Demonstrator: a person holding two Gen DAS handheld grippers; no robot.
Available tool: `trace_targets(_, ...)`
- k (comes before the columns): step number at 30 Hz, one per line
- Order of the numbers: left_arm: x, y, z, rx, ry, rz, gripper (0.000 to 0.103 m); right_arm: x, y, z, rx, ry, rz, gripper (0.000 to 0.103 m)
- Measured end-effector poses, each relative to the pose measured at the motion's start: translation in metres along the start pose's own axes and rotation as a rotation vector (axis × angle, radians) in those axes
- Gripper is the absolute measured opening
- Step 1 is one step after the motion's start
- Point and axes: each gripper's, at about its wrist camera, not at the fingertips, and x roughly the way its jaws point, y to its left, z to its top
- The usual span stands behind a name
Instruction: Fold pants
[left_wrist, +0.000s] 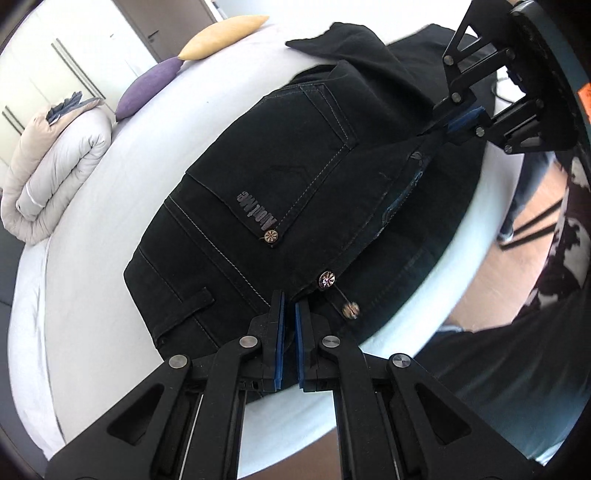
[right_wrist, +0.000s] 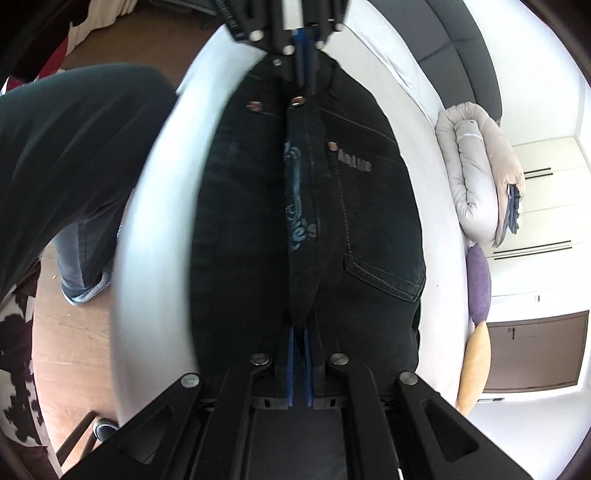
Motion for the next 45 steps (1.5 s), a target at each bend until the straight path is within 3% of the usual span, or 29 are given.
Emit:
trace_targets(12,0.005,-0.006,-0.014,-0.005,0.013,-0.015,0.004,-0.025,0.054,0.001,-0.048,0.020,-0.026,0.005)
trace_targets(28,-0.002,-0.004,-0.022,-0.043,0.009,-0.004,0.006,-0.030,0.059,0.003,-0.017,0.017,-0.007,0.004)
trace_targets(35,-0.017,0.002,-0.028,-0.081,0.056,0.000,0.022,-0.025,0.057,0.002,0.020,0.012,0.008,0.004)
trace_targets(38,-0.028,0.011,-0.037,-0.133,0.063,0.017,0.023,-0.022,0.060,0.003,0.017,0.013,-0.005,0.005)
trace_targets(41,-0.046,0.026,-0.026,-0.262,-0.020,-0.006,0.023,-0.021,0.062,0.005,0.030,0.016,-0.007,0.008)
trace_targets(45,-0.046,0.028,0.016,-0.393,-0.160,-0.062,0.023,-0.021,0.061,0.006,0.052,0.015,-0.011,0.009)
